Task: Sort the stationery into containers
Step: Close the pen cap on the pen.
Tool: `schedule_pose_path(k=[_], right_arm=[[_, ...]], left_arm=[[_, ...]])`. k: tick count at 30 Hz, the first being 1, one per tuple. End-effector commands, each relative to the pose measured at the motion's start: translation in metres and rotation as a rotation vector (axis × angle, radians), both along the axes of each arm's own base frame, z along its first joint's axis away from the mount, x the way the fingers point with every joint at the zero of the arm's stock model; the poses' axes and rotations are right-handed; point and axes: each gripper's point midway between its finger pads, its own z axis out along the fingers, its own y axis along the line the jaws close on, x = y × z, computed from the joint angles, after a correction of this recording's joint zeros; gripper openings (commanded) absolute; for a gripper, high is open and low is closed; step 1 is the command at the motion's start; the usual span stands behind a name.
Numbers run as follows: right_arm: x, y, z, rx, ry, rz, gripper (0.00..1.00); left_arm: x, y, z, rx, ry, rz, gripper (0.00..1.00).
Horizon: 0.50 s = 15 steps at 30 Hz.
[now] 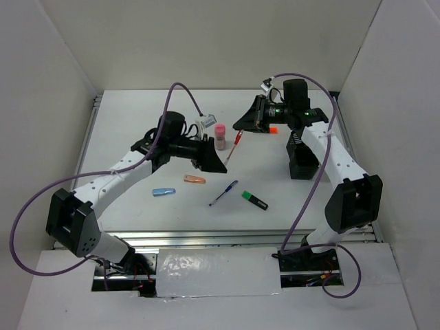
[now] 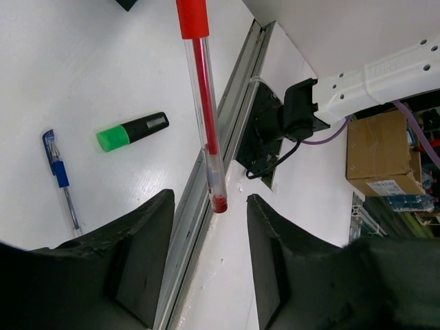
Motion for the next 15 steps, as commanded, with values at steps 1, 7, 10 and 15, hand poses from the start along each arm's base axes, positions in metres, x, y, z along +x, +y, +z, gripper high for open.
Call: schedule_pose_path(k=[1, 7, 10, 15], right_arm=[[-0.001, -0.001, 0.027, 0.033, -0.074, 0.002, 0.00], [0.000, 0.000, 0.027, 0.037, -0.074, 0.001, 0.00], [0.000, 0.001, 0.026, 0.039, -0.071, 0.002, 0.00], [-0.004, 0.003, 0.022, 0.028, -0.070, 0.010, 0.00]], left_arm=[[0.003, -0.008, 0.016, -0.057, -0.030, -0.025, 0.58], [0.007, -0.015, 0.018, -0.071, -0.013, -0.041, 0.53], [0.005, -0.018, 0.019, -0.077, -0.010, -0.046, 0.46], [0.005, -0.019, 0.020, -0.091, -0.001, -0.042, 0.19]])
